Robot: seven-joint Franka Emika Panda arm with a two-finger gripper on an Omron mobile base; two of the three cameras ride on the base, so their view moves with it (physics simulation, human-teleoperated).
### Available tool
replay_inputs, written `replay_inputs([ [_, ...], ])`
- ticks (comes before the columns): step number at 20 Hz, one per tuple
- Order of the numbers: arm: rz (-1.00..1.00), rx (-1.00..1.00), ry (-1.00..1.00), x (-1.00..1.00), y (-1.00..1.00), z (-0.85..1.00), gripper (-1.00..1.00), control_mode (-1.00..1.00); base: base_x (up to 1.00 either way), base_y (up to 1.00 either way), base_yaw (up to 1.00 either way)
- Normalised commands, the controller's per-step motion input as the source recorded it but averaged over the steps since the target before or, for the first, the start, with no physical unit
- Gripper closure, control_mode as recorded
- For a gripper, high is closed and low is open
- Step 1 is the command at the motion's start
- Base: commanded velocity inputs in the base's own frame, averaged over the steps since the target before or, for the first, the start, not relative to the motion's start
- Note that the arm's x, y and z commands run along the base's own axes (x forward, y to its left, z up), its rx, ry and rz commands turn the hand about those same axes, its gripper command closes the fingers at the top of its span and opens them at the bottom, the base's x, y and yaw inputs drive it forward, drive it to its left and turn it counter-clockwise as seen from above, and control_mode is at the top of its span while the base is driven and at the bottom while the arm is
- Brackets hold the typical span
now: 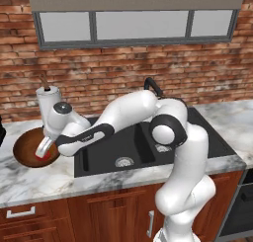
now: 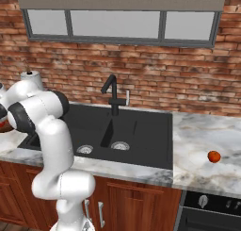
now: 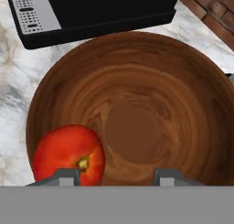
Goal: Pick the tomato from the sink and place it in the bowl. Then pick the bowl and place it in the microwave. Then close the microwave door and press the start button.
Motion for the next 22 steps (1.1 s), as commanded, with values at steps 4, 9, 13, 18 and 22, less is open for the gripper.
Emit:
replay_inputs([
  [4,0.0,0.0,-0.01,0.0,0.0,0.33,-1.0,-1.0,0.0,0.0,0.0],
  [9,0.0,0.0,0.0,-0.05,0.0,0.49,-1.0,-1.0,0.0,0.0,0.0],
  [13,0.0,0.0,0.0,-0.37,0.0,0.49,-1.0,-1.0,0.0,0.0,0.0],
  [18,0.04,-0.01,0.0,-0.79,-0.02,0.21,-1.0,-1.0,0.0,0.0,0.0],
  [22,0.09,-0.06,0.0,-0.92,-0.34,-0.01,-1.0,-1.0,0.0,0.0,0.0],
])
